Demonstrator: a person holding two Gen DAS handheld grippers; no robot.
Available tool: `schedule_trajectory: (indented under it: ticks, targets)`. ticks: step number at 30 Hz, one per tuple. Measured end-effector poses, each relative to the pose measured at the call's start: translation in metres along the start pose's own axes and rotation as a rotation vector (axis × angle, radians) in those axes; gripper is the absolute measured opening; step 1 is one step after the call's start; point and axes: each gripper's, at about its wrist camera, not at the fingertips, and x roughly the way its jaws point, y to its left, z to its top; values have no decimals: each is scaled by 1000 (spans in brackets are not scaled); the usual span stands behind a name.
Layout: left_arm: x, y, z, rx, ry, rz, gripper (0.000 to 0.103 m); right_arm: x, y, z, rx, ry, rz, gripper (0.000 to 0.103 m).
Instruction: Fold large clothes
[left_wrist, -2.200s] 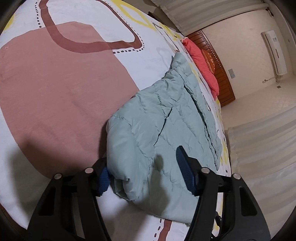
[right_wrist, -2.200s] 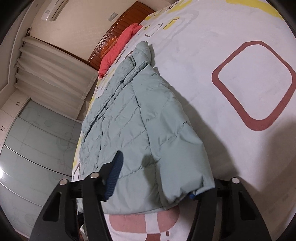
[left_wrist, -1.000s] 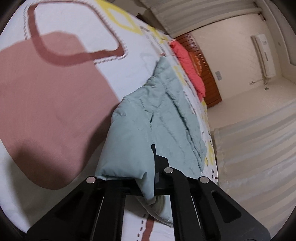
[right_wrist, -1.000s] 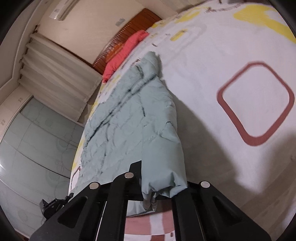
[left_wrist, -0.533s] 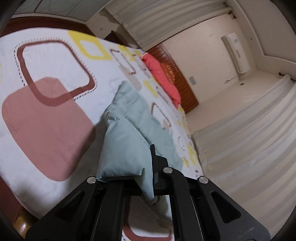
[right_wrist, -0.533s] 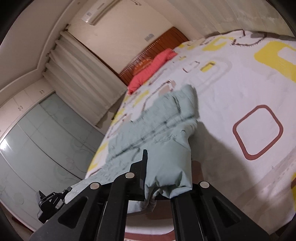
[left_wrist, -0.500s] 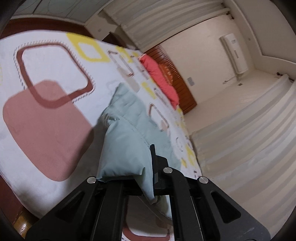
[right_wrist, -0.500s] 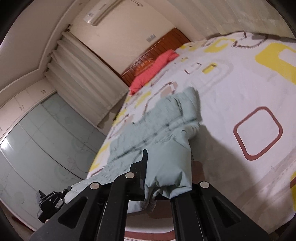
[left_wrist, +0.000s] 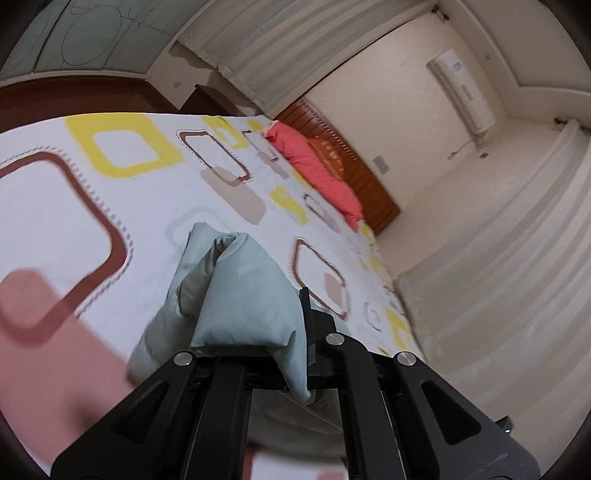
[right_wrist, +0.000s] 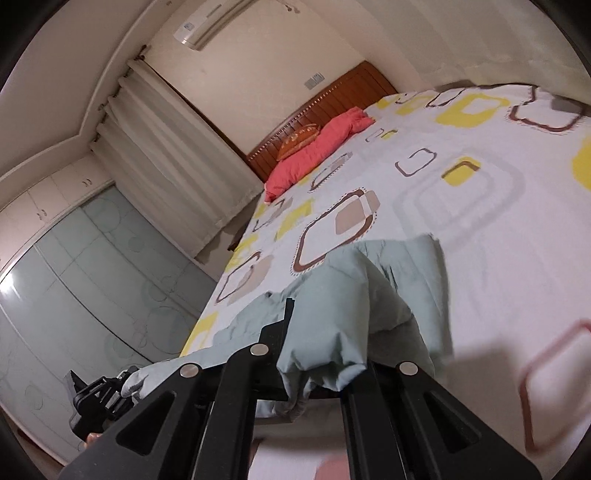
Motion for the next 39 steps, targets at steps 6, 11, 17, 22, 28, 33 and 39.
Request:
schedule_trajectory:
  ticks: [6,11,17,22,28,33,39]
  targets:
    - [91,-3,28,39,26,96,3,90,-18,31,29,57,-74,3]
    - [162,11,34,65,75,186,3,157,-47,41,91,126,-127,3]
    - [223,38,30,82,131,260,4,210,-75,42,113,185,-189,3]
    - [251,43,26,118,165,288,4,229,-88,39,144,202,-198,4]
    - [254,40,28,126,184,269,27,229,-91,40,157,215,-187,23]
    - [227,25,31,169,117,258,65,206,-78,45,118,147,-207,62]
    - [188,25,24,145,104,264,66,188,-58,36,54,168,-234,62]
